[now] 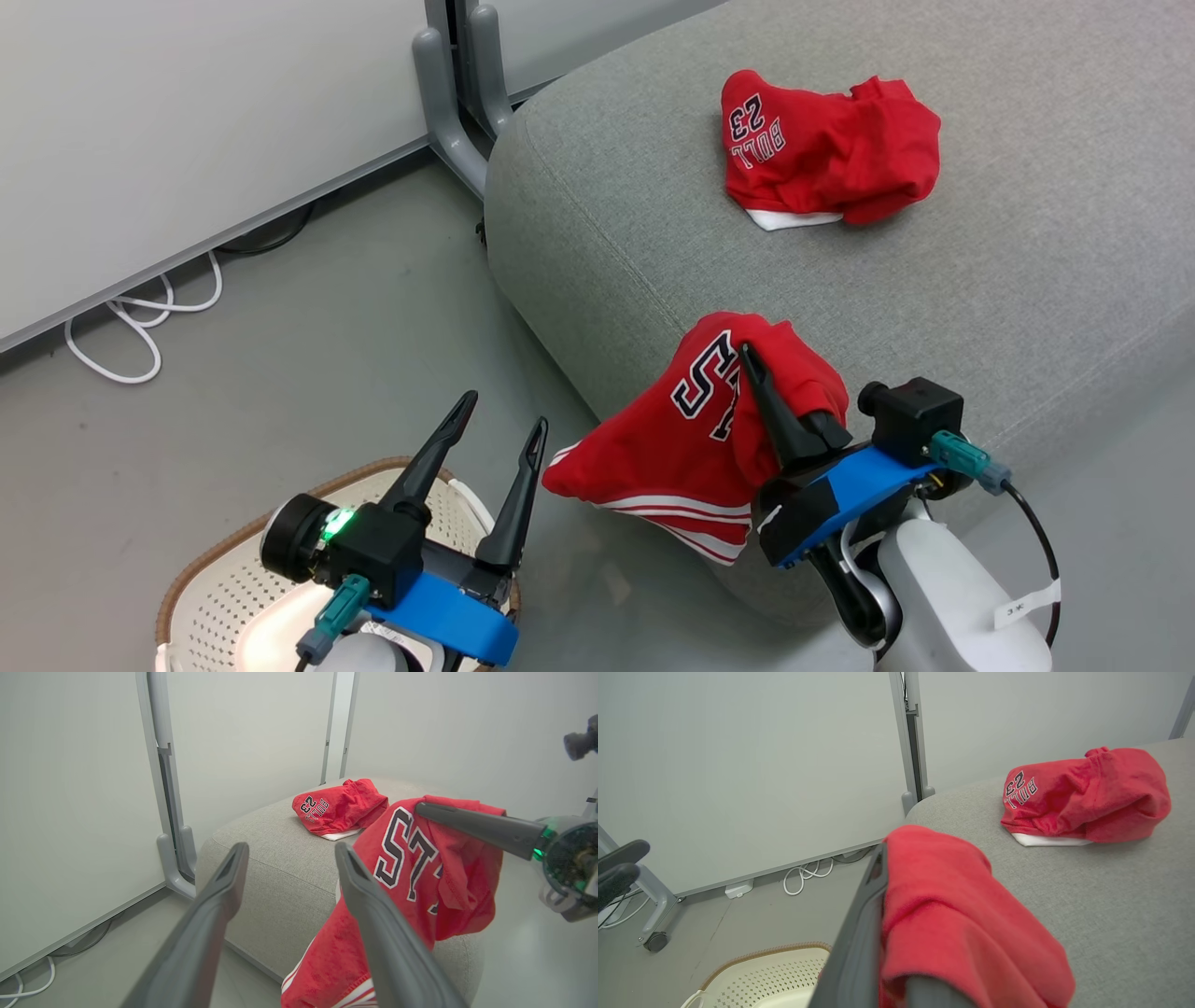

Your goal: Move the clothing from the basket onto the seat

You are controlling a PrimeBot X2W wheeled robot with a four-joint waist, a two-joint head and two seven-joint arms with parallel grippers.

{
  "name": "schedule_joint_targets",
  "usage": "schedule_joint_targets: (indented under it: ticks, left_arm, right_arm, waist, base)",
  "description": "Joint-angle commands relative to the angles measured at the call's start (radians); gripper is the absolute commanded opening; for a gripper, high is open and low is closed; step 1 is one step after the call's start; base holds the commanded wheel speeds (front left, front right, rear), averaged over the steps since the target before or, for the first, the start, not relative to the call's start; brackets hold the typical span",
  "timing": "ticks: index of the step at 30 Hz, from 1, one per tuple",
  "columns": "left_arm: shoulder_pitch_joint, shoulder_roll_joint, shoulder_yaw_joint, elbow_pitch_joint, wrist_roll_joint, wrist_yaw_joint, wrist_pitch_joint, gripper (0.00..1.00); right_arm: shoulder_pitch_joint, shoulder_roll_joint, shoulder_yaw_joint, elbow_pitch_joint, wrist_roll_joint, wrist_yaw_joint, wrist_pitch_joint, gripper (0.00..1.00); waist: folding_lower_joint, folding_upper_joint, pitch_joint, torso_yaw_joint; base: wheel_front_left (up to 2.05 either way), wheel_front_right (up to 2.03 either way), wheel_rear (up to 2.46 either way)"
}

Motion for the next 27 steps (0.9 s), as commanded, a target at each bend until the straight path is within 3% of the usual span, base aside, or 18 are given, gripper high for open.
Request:
schedule_joint_targets:
  ticks: [1, 10, 15, 27]
  left_arm:
    - [-0.017, 0.007, -0.004, 0.0, -0.006, -0.001, -0.005, 1.0]
    - [-0.029, 0.024, -0.001, -0.009, -0.001, -0.001, -0.005, 1.0]
    - [-0.059, 0.042, 0.001, -0.023, 0.007, -0.001, -0.005, 1.0]
    - [-0.179, 0.127, -0.047, -0.093, 0.025, -0.001, -0.005, 1.0]
  right_arm:
    - [0.006, 0.001, -0.005, 0.001, 0.005, 0.0, -0.008, 0.0]
    - [-0.101, 0.001, -0.049, -0.001, -0.039, 0.0, 0.005, 0.0]
    - [-0.248, -0.009, -0.145, -0.016, -0.077, 0.0, 0.037, 0.0]
    - [-0.635, -0.171, -0.442, 0.007, -0.079, 0.0, 0.138, 0.0]
  waist:
    - [0.0001, 0.0, 0.0, 0.001]
    - [0.0001, 0.0, 0.041, 0.007]
    - [0.0001, 0.0, 0.106, 0.015]
    - [0.0001, 0.0, 0.339, 0.053]
  base:
    - [0.0, 0.0, 0.0]
    - [0.0, 0.0, 0.0]
    - [0.0, 0.0, 0.0]
    - [0.0, 0.0, 0.0]
